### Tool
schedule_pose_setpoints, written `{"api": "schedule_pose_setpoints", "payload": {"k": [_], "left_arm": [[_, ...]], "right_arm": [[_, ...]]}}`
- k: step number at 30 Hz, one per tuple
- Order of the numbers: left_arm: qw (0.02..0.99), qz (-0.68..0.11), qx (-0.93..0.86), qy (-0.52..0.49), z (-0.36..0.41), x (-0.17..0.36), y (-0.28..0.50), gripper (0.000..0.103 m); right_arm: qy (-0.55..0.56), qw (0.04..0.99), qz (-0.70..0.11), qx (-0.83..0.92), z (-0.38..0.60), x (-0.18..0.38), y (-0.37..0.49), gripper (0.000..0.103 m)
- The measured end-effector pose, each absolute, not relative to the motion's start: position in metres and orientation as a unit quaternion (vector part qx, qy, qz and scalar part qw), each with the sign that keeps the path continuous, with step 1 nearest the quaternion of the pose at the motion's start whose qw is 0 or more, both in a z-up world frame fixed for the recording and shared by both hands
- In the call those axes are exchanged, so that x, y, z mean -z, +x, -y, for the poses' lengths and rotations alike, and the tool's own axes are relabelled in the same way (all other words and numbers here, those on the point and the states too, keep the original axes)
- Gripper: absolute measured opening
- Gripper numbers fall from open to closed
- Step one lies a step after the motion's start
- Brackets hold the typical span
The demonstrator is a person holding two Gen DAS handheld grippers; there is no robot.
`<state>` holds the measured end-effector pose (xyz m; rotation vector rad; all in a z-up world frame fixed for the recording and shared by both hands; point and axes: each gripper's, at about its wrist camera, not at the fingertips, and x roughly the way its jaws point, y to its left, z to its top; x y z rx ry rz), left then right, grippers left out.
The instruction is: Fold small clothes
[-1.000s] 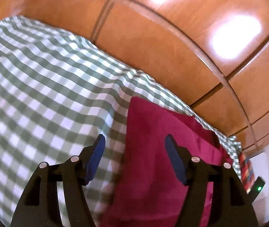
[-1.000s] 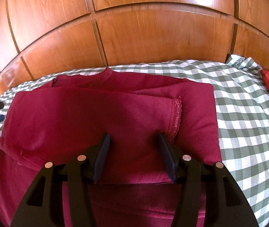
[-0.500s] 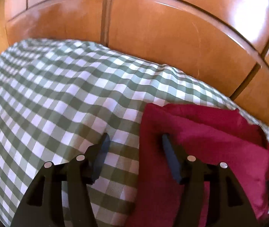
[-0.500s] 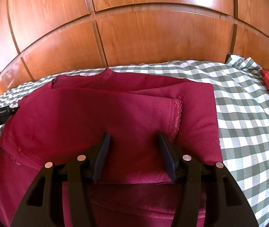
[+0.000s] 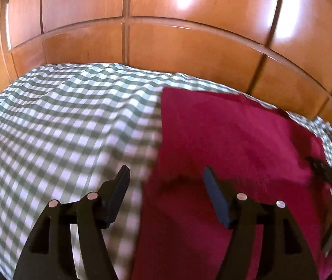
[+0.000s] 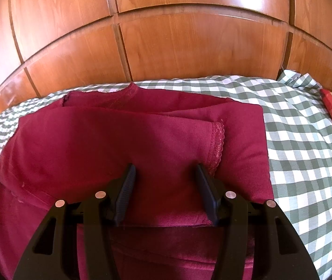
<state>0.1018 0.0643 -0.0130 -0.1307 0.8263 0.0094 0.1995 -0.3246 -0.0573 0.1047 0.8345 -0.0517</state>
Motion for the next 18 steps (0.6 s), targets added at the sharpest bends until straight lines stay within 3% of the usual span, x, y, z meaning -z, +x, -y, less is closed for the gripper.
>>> {"api": "schedule_pose_setpoints", "payload": {"k": [3, 7, 18], "left_arm": [[0.916, -0.397, 0.001, -0.053, -0.063, 0.008, 0.078, 0.069], [0.914, -0.4, 0.006, -0.061, -0.069, 0.01, 0.055, 0.07], [0.91, -0.409, -0.004, -0.07, -0.089, 0.02, 0.028, 0.07]], "right_arm": [[0.031, 0.908, -0.417, 0.038, 0.319, 0.052, 0.201, 0.056], [0.043, 0.899, -0.435, 0.033, 0.315, 0.038, 0.196, 0.075], [0.074, 0.889, -0.451, 0.027, 0.34, 0.034, 0.125, 0.075]]}}
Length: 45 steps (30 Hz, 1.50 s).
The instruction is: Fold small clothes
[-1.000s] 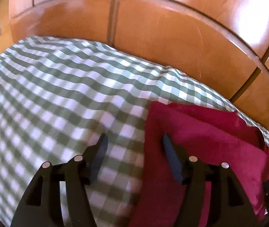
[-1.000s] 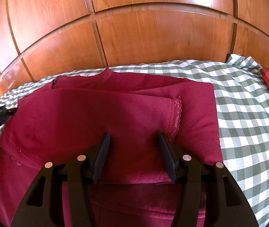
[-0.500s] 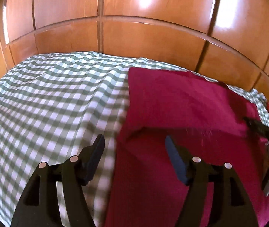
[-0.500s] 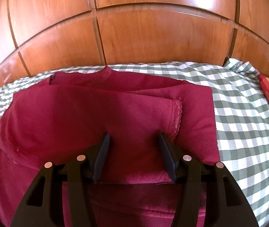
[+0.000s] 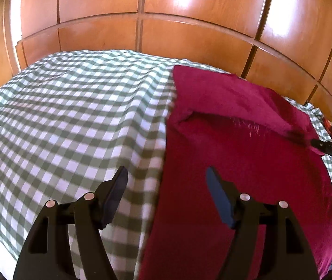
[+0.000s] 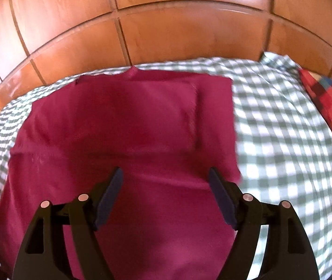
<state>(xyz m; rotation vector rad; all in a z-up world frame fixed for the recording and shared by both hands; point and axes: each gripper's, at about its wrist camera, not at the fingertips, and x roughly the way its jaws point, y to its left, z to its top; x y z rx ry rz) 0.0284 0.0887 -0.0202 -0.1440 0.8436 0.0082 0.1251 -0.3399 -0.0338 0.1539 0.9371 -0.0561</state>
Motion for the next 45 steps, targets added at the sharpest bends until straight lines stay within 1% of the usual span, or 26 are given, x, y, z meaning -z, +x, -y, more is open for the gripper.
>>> {"api": "schedule_pose_setpoints", "payload": {"k": [12, 15, 16, 17, 18, 20, 22, 27, 30, 31, 32, 33, 34, 36, 37, 41, 45], "left_arm": [[0.905, -0.419, -0.002, -0.072, -0.096, 0.031, 0.002, 0.069], [0.902, -0.426, 0.011, -0.073, -0.099, 0.032, -0.009, 0.066], [0.901, -0.427, 0.019, -0.077, -0.1, 0.032, -0.013, 0.061], [0.898, -0.43, 0.03, -0.082, -0.103, 0.032, -0.02, 0.057], [0.896, -0.433, 0.039, -0.087, -0.105, 0.032, -0.025, 0.054], [0.89, -0.441, 0.061, -0.098, -0.11, 0.032, -0.039, 0.045], [0.885, -0.446, 0.083, -0.101, -0.112, 0.032, -0.055, 0.041], [0.87, -0.471, 0.113, -0.09, -0.105, 0.035, -0.089, 0.04], [0.863, -0.486, 0.114, -0.079, -0.099, 0.04, -0.105, 0.037], [0.862, -0.488, 0.112, -0.077, -0.098, 0.04, -0.108, 0.028], [0.863, -0.489, 0.106, -0.069, -0.097, 0.04, -0.11, 0.015], [0.864, -0.488, 0.102, -0.066, -0.097, 0.04, -0.11, 0.01], [0.864, -0.488, 0.103, -0.068, -0.099, 0.039, -0.11, 0.007], [0.863, -0.486, 0.113, -0.078, -0.102, 0.035, -0.107, 0.006], [0.864, -0.482, 0.122, -0.081, -0.102, 0.031, -0.106, 0.006], [0.869, -0.455, 0.161, -0.113, -0.108, 0.005, -0.103, 0.005], [0.865, -0.427, 0.192, -0.18, -0.121, -0.016, -0.087, 0.005]], "right_arm": [[0.108, 0.868, -0.485, 0.016, 0.362, 0.041, 0.045, 0.075], [0.12, 0.861, -0.494, 0.0, 0.361, 0.043, 0.026, 0.074], [0.121, 0.859, -0.497, -0.008, 0.359, 0.043, 0.016, 0.07], [0.122, 0.857, -0.501, -0.017, 0.357, 0.043, 0.008, 0.069], [0.124, 0.854, -0.505, -0.028, 0.355, 0.043, -0.001, 0.066], [0.118, 0.85, -0.512, -0.04, 0.349, 0.042, -0.017, 0.062], [0.11, 0.844, -0.522, -0.051, 0.343, 0.042, -0.032, 0.058], [0.103, 0.826, -0.549, -0.071, 0.337, 0.042, -0.071, 0.048], [0.11, 0.814, -0.564, -0.081, 0.335, 0.045, -0.088, 0.042], [0.112, 0.809, -0.57, -0.088, 0.333, 0.047, -0.092, 0.038], [0.113, 0.804, -0.577, -0.095, 0.33, 0.05, -0.095, 0.036], [0.112, 0.801, -0.58, -0.099, 0.329, 0.051, -0.096, 0.034], [0.11, 0.798, -0.584, -0.106, 0.326, 0.055, -0.096, 0.029], [0.108, 0.796, -0.586, -0.106, 0.323, 0.056, -0.092, 0.021], [0.127, 0.796, -0.581, -0.114, 0.325, 0.053, -0.089, 0.013], [0.182, 0.808, -0.539, -0.153, 0.329, 0.025, -0.079, 0.011], [0.206, 0.827, -0.494, -0.175, 0.33, -0.001, -0.064, 0.011]]}}
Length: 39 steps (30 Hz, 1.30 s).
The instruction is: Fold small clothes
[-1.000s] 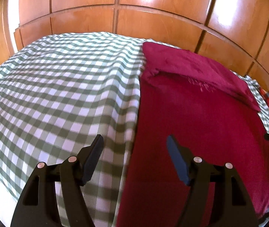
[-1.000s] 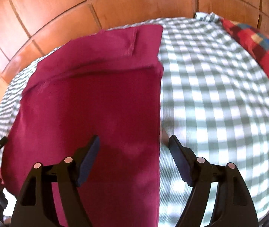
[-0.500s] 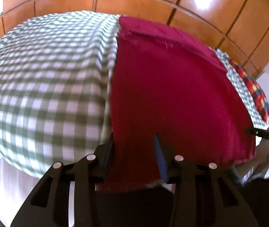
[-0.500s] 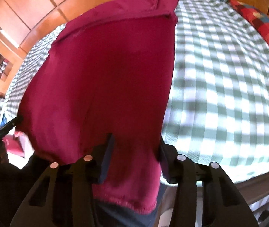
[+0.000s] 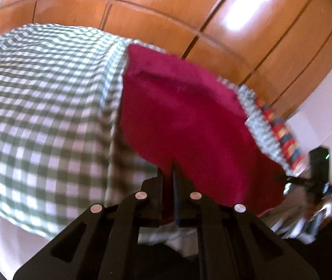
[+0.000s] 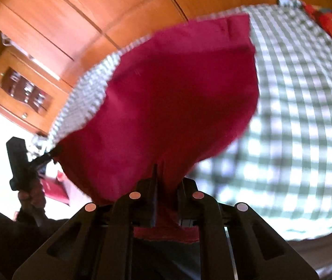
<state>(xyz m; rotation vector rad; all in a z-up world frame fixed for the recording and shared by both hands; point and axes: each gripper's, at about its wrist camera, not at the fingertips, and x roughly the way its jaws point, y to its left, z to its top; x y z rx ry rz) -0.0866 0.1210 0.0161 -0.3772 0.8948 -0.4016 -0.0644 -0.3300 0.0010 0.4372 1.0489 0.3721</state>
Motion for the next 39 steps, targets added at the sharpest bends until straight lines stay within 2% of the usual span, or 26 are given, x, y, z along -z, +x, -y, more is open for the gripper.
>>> {"api": "schedule_pose_setpoints", "payload": {"k": [6, 15, 18, 19, 20, 21, 22, 23, 24, 27, 34, 38, 39], "left_arm": [[0.872, -0.391, 0.21, -0.208, -0.121, -0.036, -0.041, 0.005], [0.863, -0.402, 0.188, -0.242, -0.113, -0.031, 0.074, 0.006], [0.86, -0.415, 0.163, -0.247, -0.11, -0.022, 0.11, 0.014], [0.862, -0.416, 0.15, -0.248, -0.111, -0.019, 0.115, 0.028], [0.866, -0.413, 0.126, -0.253, -0.116, -0.017, 0.122, 0.049], [0.866, -0.41, 0.117, -0.261, -0.121, -0.016, 0.124, 0.058], [0.865, -0.405, 0.111, -0.274, -0.127, -0.014, 0.125, 0.065], [0.861, -0.405, 0.11, -0.288, -0.137, -0.011, 0.125, 0.065], [0.858, -0.407, 0.112, -0.292, -0.14, -0.008, 0.123, 0.065], [0.86, -0.423, 0.119, -0.26, -0.143, 0.005, 0.103, 0.064], [0.858, -0.462, 0.154, -0.163, -0.115, 0.041, 0.046, 0.049], [0.864, -0.463, 0.135, -0.143, -0.109, 0.045, 0.044, 0.029], [0.865, -0.462, 0.133, -0.145, -0.11, 0.043, 0.045, 0.025]], "right_arm": [[0.229, 0.846, -0.454, -0.161, 0.345, -0.014, -0.017, 0.011], [0.265, 0.837, -0.471, -0.081, 0.382, 0.022, 0.052, 0.011], [0.269, 0.834, -0.478, -0.067, 0.387, 0.031, 0.07, 0.011], [0.276, 0.83, -0.48, -0.068, 0.389, 0.033, 0.073, 0.015], [0.287, 0.826, -0.48, -0.074, 0.39, 0.034, 0.076, 0.026], [0.299, 0.823, -0.476, -0.083, 0.392, 0.033, 0.076, 0.035], [0.303, 0.825, -0.47, -0.086, 0.394, 0.03, 0.075, 0.057], [0.305, 0.83, -0.458, -0.088, 0.396, 0.025, 0.07, 0.072], [0.307, 0.835, -0.448, -0.089, 0.399, 0.019, 0.064, 0.073], [0.309, 0.841, -0.435, -0.092, 0.408, 0.009, 0.048, 0.073], [0.265, 0.836, -0.476, -0.064, 0.406, 0.039, 0.004, 0.072], [0.241, 0.841, -0.483, -0.036, 0.394, 0.058, 0.008, 0.038], [0.243, 0.842, -0.48, -0.032, 0.395, 0.059, 0.009, 0.033]]}}
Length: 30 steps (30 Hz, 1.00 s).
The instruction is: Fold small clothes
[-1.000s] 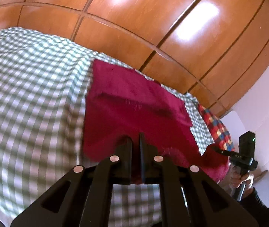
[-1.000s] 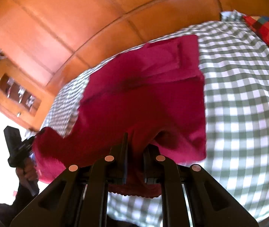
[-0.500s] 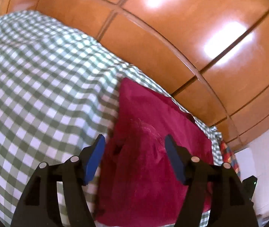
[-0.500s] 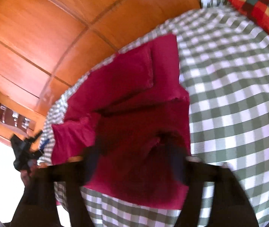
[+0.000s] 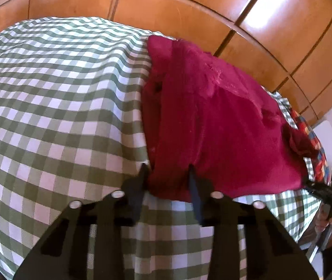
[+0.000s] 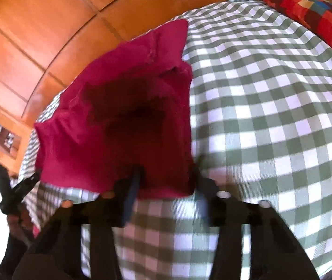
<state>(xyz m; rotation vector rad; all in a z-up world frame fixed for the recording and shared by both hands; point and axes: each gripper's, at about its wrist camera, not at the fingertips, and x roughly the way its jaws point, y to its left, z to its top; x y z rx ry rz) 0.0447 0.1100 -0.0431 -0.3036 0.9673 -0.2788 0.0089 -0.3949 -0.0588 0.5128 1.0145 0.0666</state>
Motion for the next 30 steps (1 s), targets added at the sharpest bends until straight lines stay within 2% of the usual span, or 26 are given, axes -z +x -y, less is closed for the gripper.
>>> {"api": "schedule_pose_setpoints", "payload": {"k": [2, 5, 9, 16, 18, 20, 21, 23, 24, 30], "left_arm": [[0.867, -0.459, 0.132, -0.144, -0.112, 0.037, 0.043, 0.018], [0.869, -0.455, 0.139, -0.137, -0.114, 0.03, 0.035, 0.015], [0.865, -0.458, 0.155, -0.133, -0.116, 0.021, 0.01, 0.014], [0.842, -0.487, 0.178, -0.15, -0.127, 0.028, -0.061, 0.014], [0.838, -0.491, 0.18, -0.155, -0.131, 0.03, -0.073, 0.017], [0.845, -0.485, 0.17, -0.146, -0.132, 0.027, -0.075, 0.031], [0.849, -0.48, 0.166, -0.146, -0.133, 0.025, -0.072, 0.033], [0.861, -0.463, 0.159, -0.137, -0.133, 0.017, -0.063, 0.039], [0.866, -0.454, 0.16, -0.132, -0.133, 0.013, -0.058, 0.042], [0.885, -0.423, 0.165, -0.107, -0.122, 0.001, -0.009, 0.053]], "right_arm": [[0.254, 0.841, -0.477, -0.034, 0.398, 0.06, 0.013, 0.022], [0.236, 0.842, -0.483, -0.049, 0.395, 0.055, 0.006, 0.018], [0.233, 0.84, -0.485, -0.071, 0.397, 0.044, -0.019, 0.018], [0.195, 0.819, -0.532, -0.087, 0.395, 0.047, -0.067, 0.018], [0.184, 0.819, -0.537, -0.082, 0.393, 0.044, -0.068, 0.02], [0.168, 0.822, -0.54, -0.065, 0.392, 0.041, -0.062, 0.033], [0.155, 0.827, -0.537, -0.059, 0.391, 0.039, -0.059, 0.036], [0.118, 0.841, -0.525, -0.054, 0.384, 0.029, -0.051, 0.05], [0.098, 0.848, -0.519, -0.052, 0.38, 0.026, -0.046, 0.053], [-0.003, 0.865, -0.498, -0.06, 0.357, 0.015, -0.013, 0.054]]}}
